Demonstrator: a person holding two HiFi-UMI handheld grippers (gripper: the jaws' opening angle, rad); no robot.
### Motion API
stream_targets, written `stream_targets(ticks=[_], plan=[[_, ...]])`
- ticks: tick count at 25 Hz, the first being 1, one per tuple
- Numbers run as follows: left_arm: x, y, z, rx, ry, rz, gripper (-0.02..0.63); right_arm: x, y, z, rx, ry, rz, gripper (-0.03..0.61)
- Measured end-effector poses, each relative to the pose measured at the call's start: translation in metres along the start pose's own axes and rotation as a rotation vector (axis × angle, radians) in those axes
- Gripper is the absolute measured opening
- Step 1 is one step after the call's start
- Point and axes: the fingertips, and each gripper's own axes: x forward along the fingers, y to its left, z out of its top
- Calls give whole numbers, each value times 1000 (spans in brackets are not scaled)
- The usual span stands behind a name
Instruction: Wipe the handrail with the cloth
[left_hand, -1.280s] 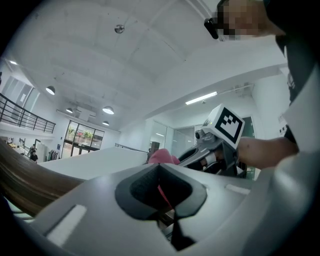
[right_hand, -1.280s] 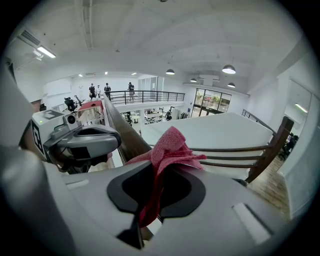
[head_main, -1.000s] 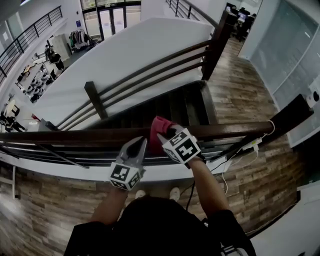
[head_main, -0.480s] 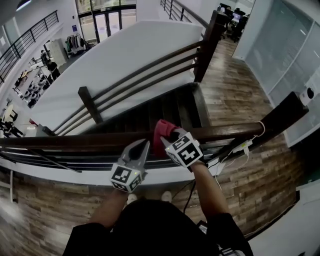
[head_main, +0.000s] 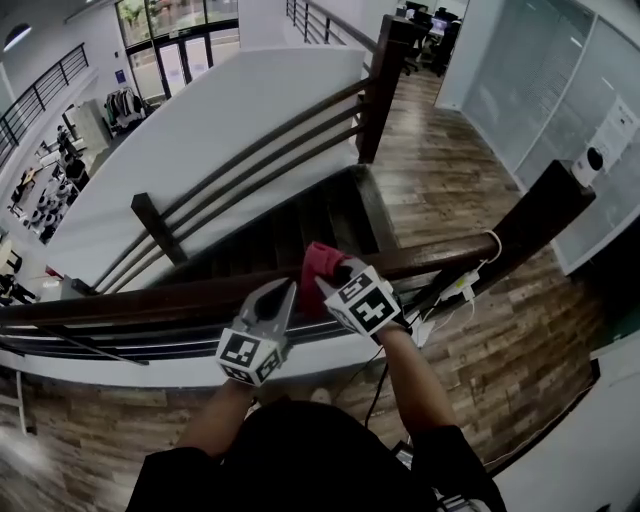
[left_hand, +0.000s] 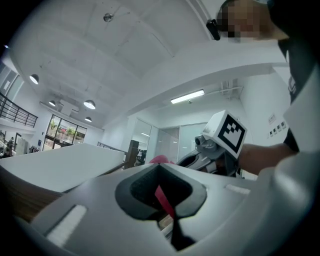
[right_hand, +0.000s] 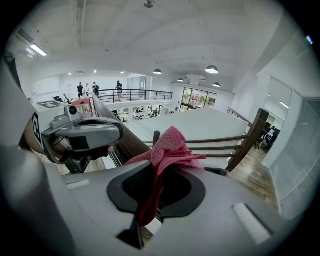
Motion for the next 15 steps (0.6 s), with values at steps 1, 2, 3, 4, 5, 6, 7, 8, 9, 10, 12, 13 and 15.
stream_targets(ticks=[1,2,3,4,5,6,7,8,9,10,12,13,15], plan=[[5,-4,0,2,-1,-8,0,-3,-7,-4,4,1,-10,48],[9,-7,-1,2,-1,-17,0,-7,-14,-7,10,0,-20,48],[14,-11,-1,1,0,-26,0,-10,-21,-11,17,-1,-29,48],[18,-15,-2,-1,1,-35,0,-13,-27,-14,24,-2,-36,48],[23,-19,-3,-2,2,-46,0,-16,-32,-18,30,-1,-44,48],[27,-23,-4,-3,3,-57,0,-19,-36,-20,34,0,-51,48],[32,-28,-4,-4,4,-68,0,-22,-41,-23,36,1,-59,48],[37,-33,-5,-4,6,-78,0,-25,-45,-25,37,1,-66,48],[42,-37,-5,-4,9,-85,0,-28,-49,-28,41,0,-71,48],[48,-41,-6,-6,11,-90,0,-32,-53,-30,47,-3,-76,48],[58,-50,-7,-12,11,-104,0,-37,-61,-37,66,-12,-85,48],[62,-55,-7,-14,9,-116,0,-40,-66,-40,76,-15,-92,48],[70,-66,-9,-18,5,-142,0,-47,-76,-47,90,-18,-114,48]])
